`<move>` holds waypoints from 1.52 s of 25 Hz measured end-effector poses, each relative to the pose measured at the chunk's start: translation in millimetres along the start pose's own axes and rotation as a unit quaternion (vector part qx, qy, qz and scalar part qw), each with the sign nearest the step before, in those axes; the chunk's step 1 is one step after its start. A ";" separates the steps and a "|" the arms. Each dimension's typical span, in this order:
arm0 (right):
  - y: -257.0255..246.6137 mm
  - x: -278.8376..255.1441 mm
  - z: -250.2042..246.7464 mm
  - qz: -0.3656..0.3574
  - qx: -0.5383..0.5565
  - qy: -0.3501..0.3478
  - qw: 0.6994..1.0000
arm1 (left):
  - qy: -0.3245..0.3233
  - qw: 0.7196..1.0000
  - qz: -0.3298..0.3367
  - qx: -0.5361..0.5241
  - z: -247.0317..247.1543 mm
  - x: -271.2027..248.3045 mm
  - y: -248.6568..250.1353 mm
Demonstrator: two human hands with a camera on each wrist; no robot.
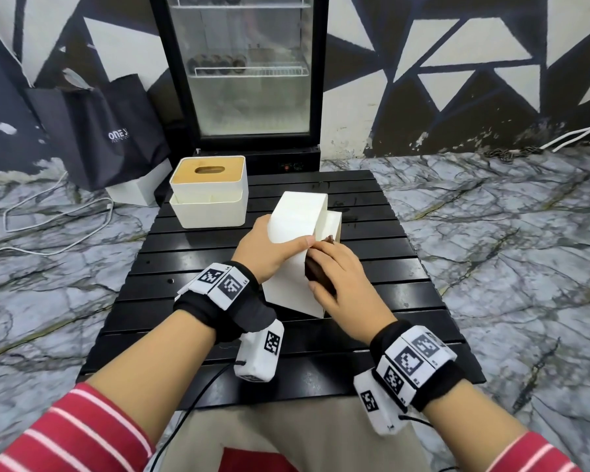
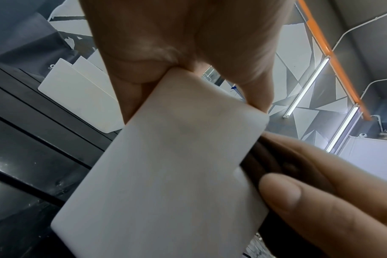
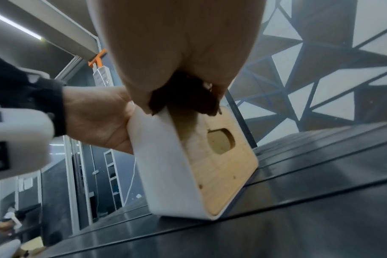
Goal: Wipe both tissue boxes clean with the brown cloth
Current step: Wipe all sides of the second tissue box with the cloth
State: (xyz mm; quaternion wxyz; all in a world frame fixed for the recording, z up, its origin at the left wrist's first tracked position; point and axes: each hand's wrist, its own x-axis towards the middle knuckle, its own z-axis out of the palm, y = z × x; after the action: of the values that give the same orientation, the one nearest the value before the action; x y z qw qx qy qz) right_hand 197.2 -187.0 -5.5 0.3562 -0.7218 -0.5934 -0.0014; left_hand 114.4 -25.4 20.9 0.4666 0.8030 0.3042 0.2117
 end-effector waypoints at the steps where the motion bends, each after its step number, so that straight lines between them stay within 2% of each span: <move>1: 4.4 1.3 -6.0 -0.009 0.001 -0.014 1.000 | -0.003 1.000 0.001 0.000 0.2 0.7 -1.1; 6: -4.3 11.3 -2.5 0.026 -0.001 -0.023 0.999 | 0.009 1.000 -0.015 0.014 -2.9 7.6 -6.6; 10: 3.4 -1.7 -5.4 -0.031 -0.038 -0.029 0.998 | -0.003 1.000 0.000 0.004 -1.2 2.5 -0.6; 13: 11.8 6.3 -17.3 -0.017 -0.018 -0.051 0.998 | -0.005 1.000 0.007 0.009 -1.7 3.6 1.2; 16: -1.8 11.9 -4.6 0.009 -0.019 -0.029 0.999 | 0.001 1.000 -0.007 0.015 -3.3 7.0 -1.9; 20: 5.6 -0.2 -7.3 -0.023 -0.024 -0.034 0.999 | -0.009 1.000 0.004 0.011 -1.5 3.3 2.2; 23: 9.7 7.0 -16.5 0.001 0.004 -0.049 0.999 | -0.007 1.000 0.005 0.016 -2.8 3.6 2.7; 26: -4.3 13.5 -4.5 0.028 -0.012 -0.033 0.999 | -0.002 1.000 -0.002 0.018 -3.4 3.9 1.9; 31: 8.0 2.2 -15.9 -0.030 -0.028 -0.055 0.998 | -0.009 1.000 0.003 0.020 -2.4 2.4 3.1; 35: 2.0 13.9 -14.1 0.018 -0.006 -0.049 0.999 | 0.004 1.000 -0.010 0.019 0.7 4.7 0.8; 38: -5.8 11.6 -1.1 0.018 -0.038 -0.037 0.998 | 0.005 1.000 -0.011 0.007 -0.9 2.2 2.4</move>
State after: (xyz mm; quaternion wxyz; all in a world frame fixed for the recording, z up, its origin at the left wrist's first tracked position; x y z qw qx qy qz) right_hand 196.1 -177.4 3.2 0.3062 -0.7452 -0.5923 0.0088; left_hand 116.1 -24.3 23.6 0.4618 0.8018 0.3165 0.2088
